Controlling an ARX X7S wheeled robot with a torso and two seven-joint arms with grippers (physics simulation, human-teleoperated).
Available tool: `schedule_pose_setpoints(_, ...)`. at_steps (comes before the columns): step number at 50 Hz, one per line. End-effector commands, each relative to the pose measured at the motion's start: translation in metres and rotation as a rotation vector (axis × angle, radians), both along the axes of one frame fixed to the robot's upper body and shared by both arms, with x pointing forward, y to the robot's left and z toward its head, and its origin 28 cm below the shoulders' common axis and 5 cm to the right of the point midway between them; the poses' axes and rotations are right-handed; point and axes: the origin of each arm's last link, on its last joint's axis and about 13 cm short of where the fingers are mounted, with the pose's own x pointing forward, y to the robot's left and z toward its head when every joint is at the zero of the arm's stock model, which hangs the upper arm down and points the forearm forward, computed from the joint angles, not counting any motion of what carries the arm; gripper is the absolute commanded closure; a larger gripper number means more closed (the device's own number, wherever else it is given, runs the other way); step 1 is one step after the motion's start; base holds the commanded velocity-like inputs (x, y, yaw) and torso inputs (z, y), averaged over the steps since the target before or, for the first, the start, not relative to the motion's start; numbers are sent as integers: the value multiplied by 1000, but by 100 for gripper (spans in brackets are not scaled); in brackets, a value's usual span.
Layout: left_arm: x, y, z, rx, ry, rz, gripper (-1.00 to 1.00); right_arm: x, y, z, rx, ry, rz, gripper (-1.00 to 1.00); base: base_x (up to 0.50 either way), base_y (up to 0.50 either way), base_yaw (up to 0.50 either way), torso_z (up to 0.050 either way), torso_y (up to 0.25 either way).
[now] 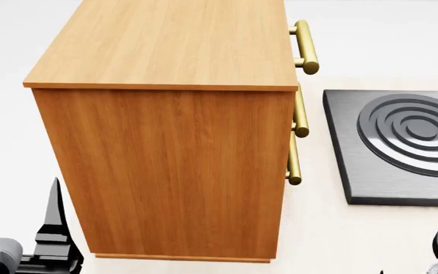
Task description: Put the bowl on the top of the cabinet.
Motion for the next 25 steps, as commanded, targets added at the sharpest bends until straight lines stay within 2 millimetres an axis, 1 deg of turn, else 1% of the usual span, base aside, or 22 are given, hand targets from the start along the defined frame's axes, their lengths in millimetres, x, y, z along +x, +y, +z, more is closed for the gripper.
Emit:
schedule_pose_setpoints(1,0,-1,-1,3,-1,3,-100,-14,-6,-5,-28,50,-16,-100,0,0,0,0,0)
schedule_pose_setpoints(8,-1,-1,-1,7,2,3,-100,-16,-5,-15,-6,104,9,-100,0,0,0,0,0)
schedule_pose_setpoints(15,-1,-1,-1,7,2,5,-100,-14,-6,-19,2,115,5,-100,0,0,0,0,0)
schedule_pose_setpoints(16,-1,-1,-2,5,3,5,-100,-14,-6,-24,0,128,5,-100,0,0,0,0,0)
schedule_pose_setpoints(25,-1,-1,-1,6,4,4,-100,-13,-8,-29,-4,146,4,-100,0,0,0,0,0)
